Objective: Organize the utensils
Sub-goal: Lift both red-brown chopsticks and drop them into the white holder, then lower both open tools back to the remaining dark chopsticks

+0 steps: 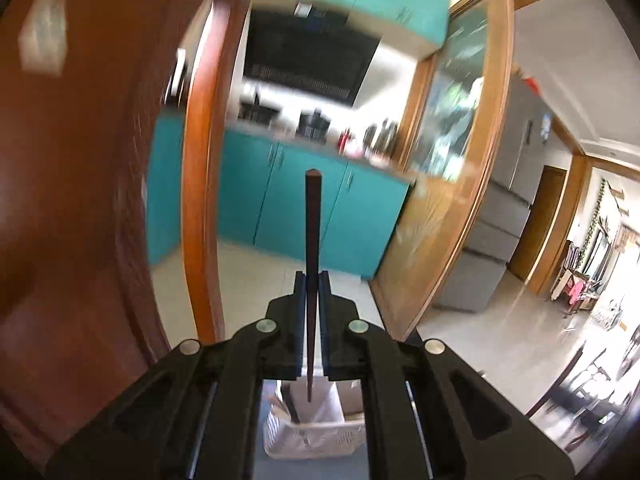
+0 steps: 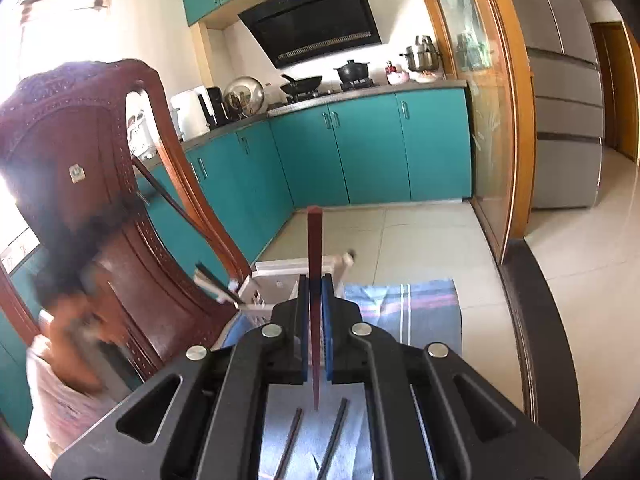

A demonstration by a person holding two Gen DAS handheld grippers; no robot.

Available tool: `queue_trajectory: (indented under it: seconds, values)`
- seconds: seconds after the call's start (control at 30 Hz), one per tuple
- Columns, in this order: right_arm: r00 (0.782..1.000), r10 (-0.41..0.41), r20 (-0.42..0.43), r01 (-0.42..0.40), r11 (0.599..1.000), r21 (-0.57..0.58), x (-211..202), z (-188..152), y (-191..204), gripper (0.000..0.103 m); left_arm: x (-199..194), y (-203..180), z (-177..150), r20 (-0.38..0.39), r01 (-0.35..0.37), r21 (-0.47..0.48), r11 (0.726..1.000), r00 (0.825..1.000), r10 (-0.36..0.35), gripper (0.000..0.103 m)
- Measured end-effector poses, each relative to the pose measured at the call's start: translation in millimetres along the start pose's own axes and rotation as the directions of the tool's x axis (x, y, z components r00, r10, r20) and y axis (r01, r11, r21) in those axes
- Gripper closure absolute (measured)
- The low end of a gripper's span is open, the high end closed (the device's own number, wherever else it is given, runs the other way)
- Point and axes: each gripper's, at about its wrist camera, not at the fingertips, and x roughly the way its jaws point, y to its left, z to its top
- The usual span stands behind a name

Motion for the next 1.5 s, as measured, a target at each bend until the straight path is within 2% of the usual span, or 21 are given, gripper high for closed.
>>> queue_trajectory:
  seconds: [0.07, 0.27, 0.3, 0.37, 0.5, 0.53, 0.63, 0.7, 0.77, 0.83, 0.9, 0.97, 1.17, 1.23, 1.3, 1.37, 1.4, 1.43, 1.5]
  values:
    - [0.999, 0.012, 0.035, -0.012, 1.000, 0.002, -1, 13, 5, 0.096, 16, 4, -6, -0.046, -0.025, 0.005, 1.000, 0.999, 0.025, 0.096]
    - [0.983, 0.019, 0.181, -0.027, 0.999, 0.042, 2, 47, 16, 0.096, 28, 2, -14, -0.084, -0.030, 0.050, 0.998, 0.996, 0.034, 0.096]
    - [0.979, 0.017, 0.205, -0.028, 0.998, 0.050, 7, 49, 16, 0.096, 23, 1, -17, -0.085, -0.032, 0.053, 0.998, 0.996, 0.036, 0.095]
    - [0.973, 0.005, 0.230, -0.016, 0.999, 0.048, 15, 51, 19, 0.096, 20, 3, -21, -0.095, -0.043, 0.061, 0.997, 0.994, 0.048, 0.086]
    - [0.978, -0.071, 0.197, 0.070, 0.997, 0.009, 55, 40, 28, 0.096, -4, 6, -25, -0.081, -0.030, 0.070, 0.997, 0.996, 0.036, 0.077]
    - [0.979, -0.078, 0.187, 0.079, 0.997, 0.003, 62, 37, 28, 0.096, -13, 8, -29, -0.065, -0.029, 0.074, 0.997, 0.997, 0.034, 0.072]
    - [0.985, -0.096, 0.141, 0.098, 0.995, -0.010, 84, 23, 29, 0.096, -30, 13, -44, -0.041, -0.018, 0.092, 0.996, 0.999, 0.022, 0.067]
    - [0.989, -0.093, 0.117, 0.096, 0.995, -0.016, 93, 17, 29, 0.096, -31, 17, -56, -0.077, 0.010, 0.119, 0.993, 0.997, -0.001, 0.067]
    - [0.990, -0.101, 0.098, 0.103, 0.994, -0.023, 96, 11, 29, 0.096, -27, 18, -65, -0.119, -0.002, 0.137, 0.991, 0.993, 0.019, 0.067]
    - [0.989, -0.109, 0.097, 0.112, 0.993, -0.028, 93, 8, 28, 0.096, -28, 19, -71, -0.136, 0.005, 0.148, 0.989, 0.991, 0.015, 0.067]
    - [0.987, -0.115, 0.109, 0.118, 0.993, -0.027, 84, 7, 26, 0.091, -31, 20, -77, -0.156, 0.021, 0.156, 0.988, 0.988, 0.003, 0.067]
    - [0.986, -0.118, 0.121, 0.121, 0.992, -0.018, 72, 7, 23, 0.078, -33, 20, -84, -0.174, 0.035, 0.157, 0.987, 0.985, -0.007, 0.067]
    - [0.990, -0.090, 0.110, 0.094, 0.995, -0.039, 23, -17, 16, 0.078, -22, 14, -102, -0.235, 0.021, 0.171, 0.985, 0.972, 0.021, 0.067]
    - [0.994, -0.098, 0.058, 0.101, 0.993, -0.064, 20, -35, 13, 0.078, -21, 12, -110, -0.250, 0.008, 0.186, 0.982, 0.968, 0.039, 0.067]
    - [0.993, -0.117, -0.033, 0.113, 0.990, -0.086, 31, -55, 9, 0.078, -21, 11, -116, -0.260, 0.002, 0.203, 0.979, 0.964, 0.052, 0.067]
    - [0.973, -0.146, -0.177, 0.126, 0.985, -0.120, 58, -84, 4, 0.078, -18, 7, -119, -0.266, -0.002, 0.221, 0.975, 0.962, 0.062, 0.067]
    - [0.946, -0.173, -0.274, 0.144, 0.982, -0.124, 79, -102, -3, 0.078, -17, 6, -120, -0.268, -0.003, 0.225, 0.974, 0.961, 0.065, 0.067]
    - [0.924, -0.179, -0.337, 0.148, 0.982, -0.116, 93, -112, -7, 0.078, -17, 5, -121, -0.271, -0.003, 0.228, 0.974, 0.960, 0.067, 0.067]
    - [0.857, -0.170, -0.486, 0.157, 0.985, -0.068, 126, -138, -21, 0.078, -16, 4, -124, -0.279, -0.004, 0.234, 0.972, 0.958, 0.071, 0.067]
